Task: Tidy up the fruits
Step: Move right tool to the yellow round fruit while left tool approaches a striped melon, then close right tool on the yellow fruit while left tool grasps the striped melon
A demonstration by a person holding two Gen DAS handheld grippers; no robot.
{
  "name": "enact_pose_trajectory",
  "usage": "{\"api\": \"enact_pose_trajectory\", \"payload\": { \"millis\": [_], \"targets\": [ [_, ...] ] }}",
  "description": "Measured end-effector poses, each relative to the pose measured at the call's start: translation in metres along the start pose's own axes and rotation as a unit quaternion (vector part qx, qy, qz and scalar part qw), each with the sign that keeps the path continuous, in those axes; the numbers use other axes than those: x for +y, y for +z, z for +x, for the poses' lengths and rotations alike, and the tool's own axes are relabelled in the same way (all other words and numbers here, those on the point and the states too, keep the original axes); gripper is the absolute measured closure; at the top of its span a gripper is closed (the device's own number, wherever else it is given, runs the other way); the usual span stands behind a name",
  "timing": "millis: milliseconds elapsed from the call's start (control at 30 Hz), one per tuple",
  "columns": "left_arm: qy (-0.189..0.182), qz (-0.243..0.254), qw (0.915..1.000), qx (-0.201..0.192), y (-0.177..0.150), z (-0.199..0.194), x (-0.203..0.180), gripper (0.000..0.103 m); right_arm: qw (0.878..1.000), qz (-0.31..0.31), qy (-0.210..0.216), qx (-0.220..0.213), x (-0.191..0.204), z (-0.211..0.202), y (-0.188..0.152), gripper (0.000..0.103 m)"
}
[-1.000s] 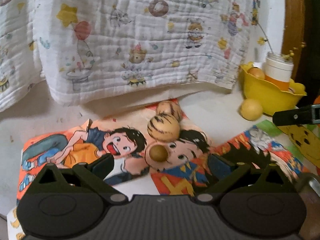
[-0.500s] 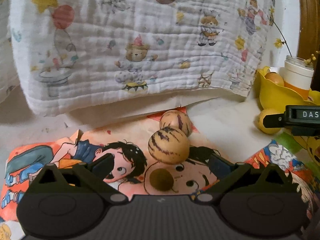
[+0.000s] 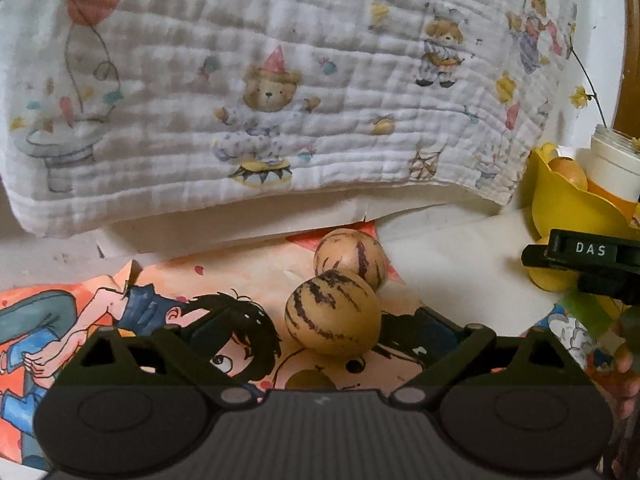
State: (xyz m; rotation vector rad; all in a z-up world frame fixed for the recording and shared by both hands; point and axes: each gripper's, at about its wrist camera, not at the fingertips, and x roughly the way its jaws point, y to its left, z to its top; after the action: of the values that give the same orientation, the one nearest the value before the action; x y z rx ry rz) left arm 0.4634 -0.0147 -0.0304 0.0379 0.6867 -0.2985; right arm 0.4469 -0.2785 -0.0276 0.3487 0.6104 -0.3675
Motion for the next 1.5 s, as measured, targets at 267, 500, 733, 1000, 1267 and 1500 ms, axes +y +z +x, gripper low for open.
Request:
{"api": "enact_pose_trajectory", "payload": {
  "millis": [267, 500, 733, 1000, 1267, 1500],
  "targets": [
    [-0.006, -0.003, 0.9998, 0.017, 0.002, 0.014, -0.002, 0.016, 1.000, 0.015, -0.011, -0.006, -0.003, 0.017, 0.003, 0.013],
    [-0.009, -0.010, 0.9995, 0.029, 0.002, 0.021, 0.002, 0.034, 1.000, 0.003, -0.018, -0.011, 0.003, 0.023, 0.007, 0.028],
    [-0.009, -0.008, 0.9994, 0.034, 0.001, 0.024, 0.001, 0.043, 1.000, 0.007, -0.014, -0.005, 0.006, 0.014, 0.007, 0.036],
    [-0.025, -0.005, 0.9987, 0.044, 0.002, 0.021, -0.004, 0.044, 0.999, -0.017, 0.021, 0.020, 0.006, -0.006, 0.001, 0.036],
    [-0.036, 0.008, 0.9985, 0.041, -0.007, 0.002, -0.015, 0.044, 0.995, -0.051, 0.075, 0.043, 0.014, -0.029, -0.010, 0.036],
    [-0.042, 0.010, 0.9987, 0.025, -0.005, -0.023, -0.021, 0.044, 0.991, -0.030, 0.117, 0.056, 0.005, -0.046, -0.005, 0.036]
  ]
}}
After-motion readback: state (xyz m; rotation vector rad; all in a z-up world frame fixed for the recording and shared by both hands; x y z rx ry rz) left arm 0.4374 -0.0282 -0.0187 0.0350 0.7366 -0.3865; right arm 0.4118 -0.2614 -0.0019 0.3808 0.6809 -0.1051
